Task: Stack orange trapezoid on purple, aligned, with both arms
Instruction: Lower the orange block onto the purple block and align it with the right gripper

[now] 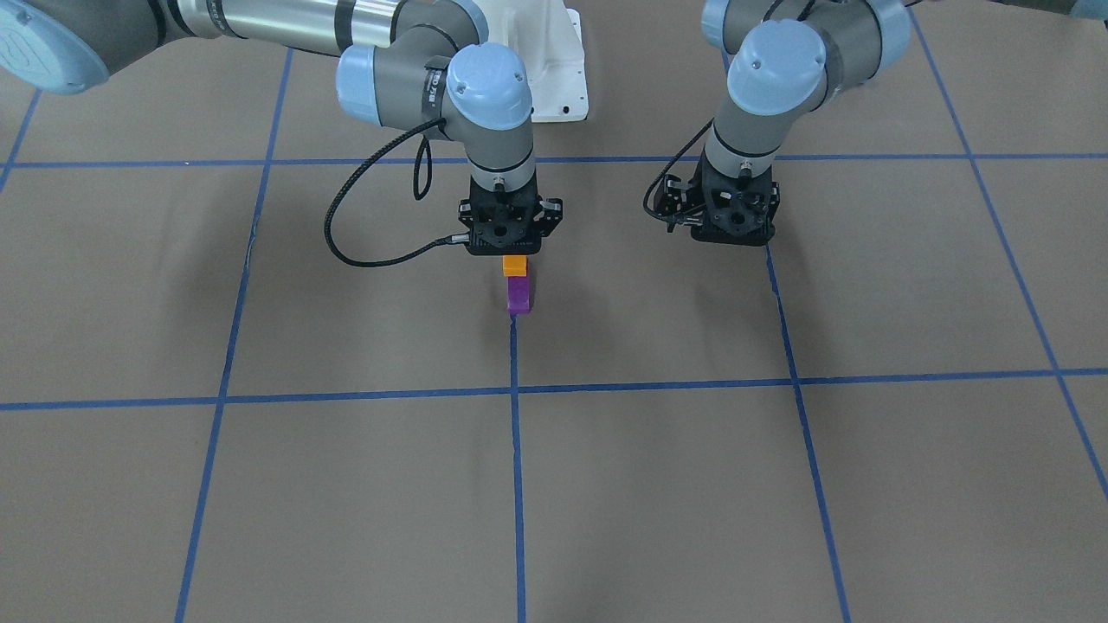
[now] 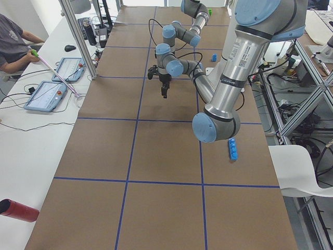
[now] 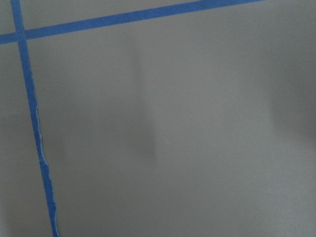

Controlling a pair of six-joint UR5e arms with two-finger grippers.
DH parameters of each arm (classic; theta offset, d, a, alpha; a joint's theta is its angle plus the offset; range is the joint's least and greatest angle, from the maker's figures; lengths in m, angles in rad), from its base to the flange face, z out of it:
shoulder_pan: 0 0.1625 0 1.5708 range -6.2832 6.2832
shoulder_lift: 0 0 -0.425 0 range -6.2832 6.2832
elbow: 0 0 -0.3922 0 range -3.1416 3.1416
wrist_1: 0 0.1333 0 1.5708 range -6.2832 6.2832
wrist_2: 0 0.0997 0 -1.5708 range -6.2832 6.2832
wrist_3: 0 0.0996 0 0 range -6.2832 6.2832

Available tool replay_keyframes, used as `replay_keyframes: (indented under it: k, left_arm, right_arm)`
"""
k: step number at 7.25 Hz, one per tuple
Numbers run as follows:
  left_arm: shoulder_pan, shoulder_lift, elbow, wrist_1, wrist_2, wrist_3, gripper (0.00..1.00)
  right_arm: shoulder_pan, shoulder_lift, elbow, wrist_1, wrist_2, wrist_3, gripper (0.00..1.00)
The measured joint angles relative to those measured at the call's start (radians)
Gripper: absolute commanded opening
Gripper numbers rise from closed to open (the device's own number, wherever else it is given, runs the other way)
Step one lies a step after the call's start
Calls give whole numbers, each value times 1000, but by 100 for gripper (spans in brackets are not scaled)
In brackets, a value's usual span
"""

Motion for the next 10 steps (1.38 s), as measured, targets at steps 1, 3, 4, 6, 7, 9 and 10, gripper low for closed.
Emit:
replay_keyframes:
  k: [1,3,4,6,7,9,10]
  left_arm:
    - [1,0,0,0,0,0,100]
    - [2,0,1,0,0,0,100]
    - [2,0,1,0,0,0,100]
    - [2,1,1,0,0,0,100]
    - [2,0,1,0,0,0,100]
    - [2,0,2,0,0,0,100]
    - [2,0,2,0,0,0,100]
  right_arm:
    - [-2,0,-2,0,-6,-10,0]
    - [-6,1,-9,1,-11,-20,0]
    - [-7,1,-13,1,-13,-21,0]
    - [-10,0,-20,2,-15,-30,0]
    - [-12,1,-23,2,-16,-39,0]
    - [-15,2,-25,2,-17,-46,0]
    - [-16,1,-26,2,-17,-51,0]
